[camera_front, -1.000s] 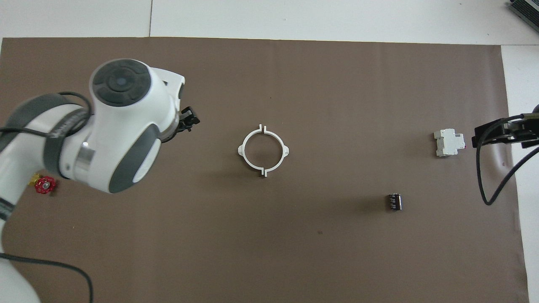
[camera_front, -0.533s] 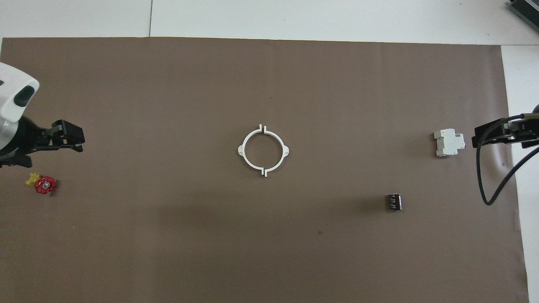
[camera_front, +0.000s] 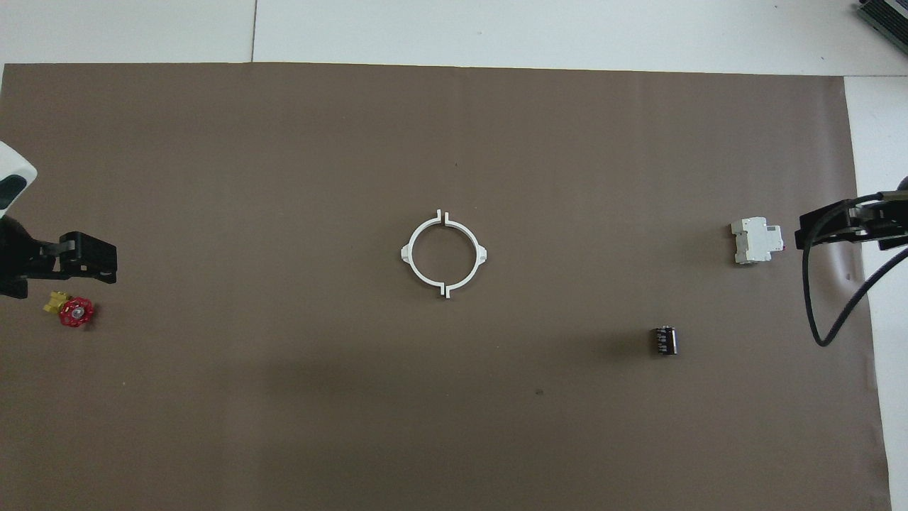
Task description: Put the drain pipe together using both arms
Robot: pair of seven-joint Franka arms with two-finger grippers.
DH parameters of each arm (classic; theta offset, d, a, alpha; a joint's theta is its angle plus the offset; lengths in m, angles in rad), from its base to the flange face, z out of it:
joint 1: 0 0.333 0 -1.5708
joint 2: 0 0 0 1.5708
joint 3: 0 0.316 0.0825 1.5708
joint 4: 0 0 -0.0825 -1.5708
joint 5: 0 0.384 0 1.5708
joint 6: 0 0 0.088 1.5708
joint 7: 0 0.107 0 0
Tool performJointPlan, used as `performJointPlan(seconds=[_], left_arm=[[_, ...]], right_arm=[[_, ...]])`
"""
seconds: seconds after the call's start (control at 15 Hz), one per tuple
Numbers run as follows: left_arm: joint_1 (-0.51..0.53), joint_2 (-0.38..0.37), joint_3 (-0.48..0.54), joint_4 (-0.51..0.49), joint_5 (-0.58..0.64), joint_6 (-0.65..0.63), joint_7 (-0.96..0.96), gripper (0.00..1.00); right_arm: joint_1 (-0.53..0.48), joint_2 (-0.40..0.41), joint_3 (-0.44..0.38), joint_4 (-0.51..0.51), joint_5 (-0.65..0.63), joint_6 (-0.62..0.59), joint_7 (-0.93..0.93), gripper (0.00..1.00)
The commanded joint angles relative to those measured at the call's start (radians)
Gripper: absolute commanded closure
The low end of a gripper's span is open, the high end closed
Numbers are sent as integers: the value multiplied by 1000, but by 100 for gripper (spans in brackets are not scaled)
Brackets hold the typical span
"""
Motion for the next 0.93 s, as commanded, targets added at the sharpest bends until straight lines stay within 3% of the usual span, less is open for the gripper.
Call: performJointPlan(seconds=[0.0, 0.2, 0.33, 0.53, 0.87], left_arm=[[86, -22, -55, -23, -44, -27, 185, 0], [63, -1, -43, -22, -47, 10, 160, 0], [29, -1, -3, -13, -47, 13, 37, 0], [-6, 57, -12, 139, -47, -65, 21, 0], [-17, 48, -5, 104, -47, -14, 26, 0]], right_arm=[[-8, 0, 2, -4, 20, 13, 1, 0], [-8, 0, 4, -5, 20, 13, 1, 0], [-8, 0, 4, -5, 20, 13, 1, 0], [-8, 0, 2, -4, 20, 13, 1, 0], [-8, 0, 2, -5, 20, 13, 1, 0]])
